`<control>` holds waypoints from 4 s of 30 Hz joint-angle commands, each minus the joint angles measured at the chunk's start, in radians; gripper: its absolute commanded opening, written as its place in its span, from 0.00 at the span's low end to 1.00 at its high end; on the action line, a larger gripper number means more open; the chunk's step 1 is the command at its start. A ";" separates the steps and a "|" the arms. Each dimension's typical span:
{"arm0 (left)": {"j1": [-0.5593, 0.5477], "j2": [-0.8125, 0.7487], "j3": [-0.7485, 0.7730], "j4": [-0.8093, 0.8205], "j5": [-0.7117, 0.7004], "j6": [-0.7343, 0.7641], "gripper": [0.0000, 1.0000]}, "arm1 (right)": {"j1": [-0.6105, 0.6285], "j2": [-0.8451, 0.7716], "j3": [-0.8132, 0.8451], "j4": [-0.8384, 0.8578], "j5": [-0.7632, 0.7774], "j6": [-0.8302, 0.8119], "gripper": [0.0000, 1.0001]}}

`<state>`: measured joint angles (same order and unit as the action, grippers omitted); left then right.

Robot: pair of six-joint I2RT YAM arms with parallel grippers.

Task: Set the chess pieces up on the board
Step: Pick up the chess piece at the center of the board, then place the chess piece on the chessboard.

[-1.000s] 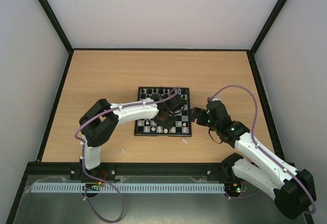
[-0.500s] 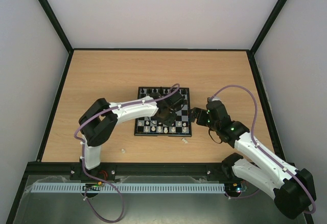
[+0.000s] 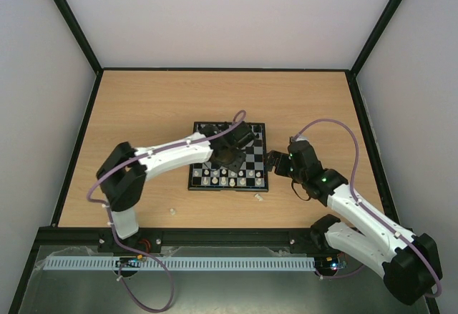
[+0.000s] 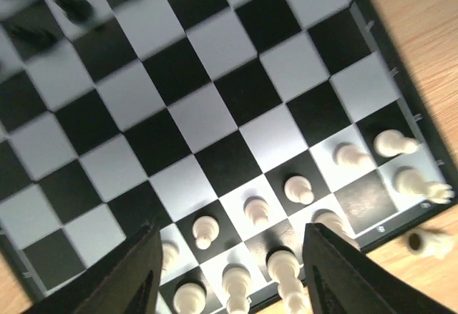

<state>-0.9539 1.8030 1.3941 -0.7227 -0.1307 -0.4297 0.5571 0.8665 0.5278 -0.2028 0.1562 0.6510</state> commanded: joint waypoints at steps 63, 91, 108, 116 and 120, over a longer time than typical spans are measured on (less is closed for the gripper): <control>-0.031 -0.707 -0.826 -0.153 0.140 -0.680 0.55 | -0.003 -0.003 -0.049 0.028 -0.382 -0.062 0.99; 0.011 -0.576 -0.651 -0.160 0.031 -0.548 0.14 | -0.003 -0.012 -0.050 0.026 -0.374 -0.061 0.99; 0.135 -0.291 -0.410 -0.043 0.040 -0.247 0.14 | -0.003 -0.017 -0.043 0.012 -0.355 -0.058 0.99; 0.149 -0.252 -0.398 -0.014 0.061 -0.209 0.14 | -0.003 -0.014 -0.042 0.009 -0.342 -0.056 0.99; 0.149 -0.248 -0.412 -0.002 0.075 -0.208 0.14 | -0.003 -0.011 -0.043 0.008 -0.339 -0.054 0.99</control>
<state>-0.8127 1.5467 0.9703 -0.7368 -0.0761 -0.6590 0.5564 0.8593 0.4938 -0.1795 -0.1932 0.6022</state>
